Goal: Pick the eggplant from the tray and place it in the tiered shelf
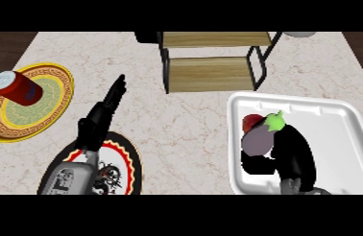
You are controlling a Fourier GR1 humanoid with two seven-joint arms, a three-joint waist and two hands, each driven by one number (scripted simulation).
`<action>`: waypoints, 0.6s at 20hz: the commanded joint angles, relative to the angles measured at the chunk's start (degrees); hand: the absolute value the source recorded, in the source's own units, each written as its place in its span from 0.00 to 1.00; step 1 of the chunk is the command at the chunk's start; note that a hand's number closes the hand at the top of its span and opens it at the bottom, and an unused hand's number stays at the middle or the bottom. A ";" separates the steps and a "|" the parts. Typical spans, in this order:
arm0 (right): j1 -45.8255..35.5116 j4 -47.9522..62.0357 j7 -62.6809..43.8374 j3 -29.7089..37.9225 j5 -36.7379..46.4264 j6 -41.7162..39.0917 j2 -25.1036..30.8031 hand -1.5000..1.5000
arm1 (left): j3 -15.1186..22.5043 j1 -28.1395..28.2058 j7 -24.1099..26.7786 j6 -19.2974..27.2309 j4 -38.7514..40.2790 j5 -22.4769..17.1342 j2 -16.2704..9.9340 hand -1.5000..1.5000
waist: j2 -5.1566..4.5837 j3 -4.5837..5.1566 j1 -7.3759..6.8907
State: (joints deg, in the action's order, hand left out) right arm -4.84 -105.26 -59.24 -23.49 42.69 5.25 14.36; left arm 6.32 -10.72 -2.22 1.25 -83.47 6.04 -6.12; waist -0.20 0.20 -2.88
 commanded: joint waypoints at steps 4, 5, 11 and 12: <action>-14.42 10.33 -5.17 -22.71 8.98 -4.62 -13.89 1.00 | 2.11 -1.94 -0.16 -1.06 1.32 0.80 0.94 0.50 | -0.40 0.13 -3.87; -16.76 11.28 -7.57 -25.40 8.27 -2.86 -13.99 1.00 | 1.80 -1.46 0.45 -0.52 1.48 0.97 1.00 0.50 | -0.20 0.05 -2.99; -23.79 9.70 -9.44 -29.53 5.40 16.94 -14.26 1.00 | 0.34 -0.87 1.06 -1.41 2.69 -0.22 0.18 0.50 | 0.10 -0.15 -1.77; -25.63 9.11 -10.72 -30.49 6.55 18.30 -14.27 1.00 | 0.20 -1.96 0.58 -0.56 2.99 0.50 0.29 0.50 | 0.25 -0.13 -1.28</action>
State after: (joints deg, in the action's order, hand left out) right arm -25.20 -95.13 -61.59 -50.36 48.74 13.03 1.51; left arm 7.11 -12.46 -1.69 0.48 -81.07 6.42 -5.50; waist -0.26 0.12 -4.96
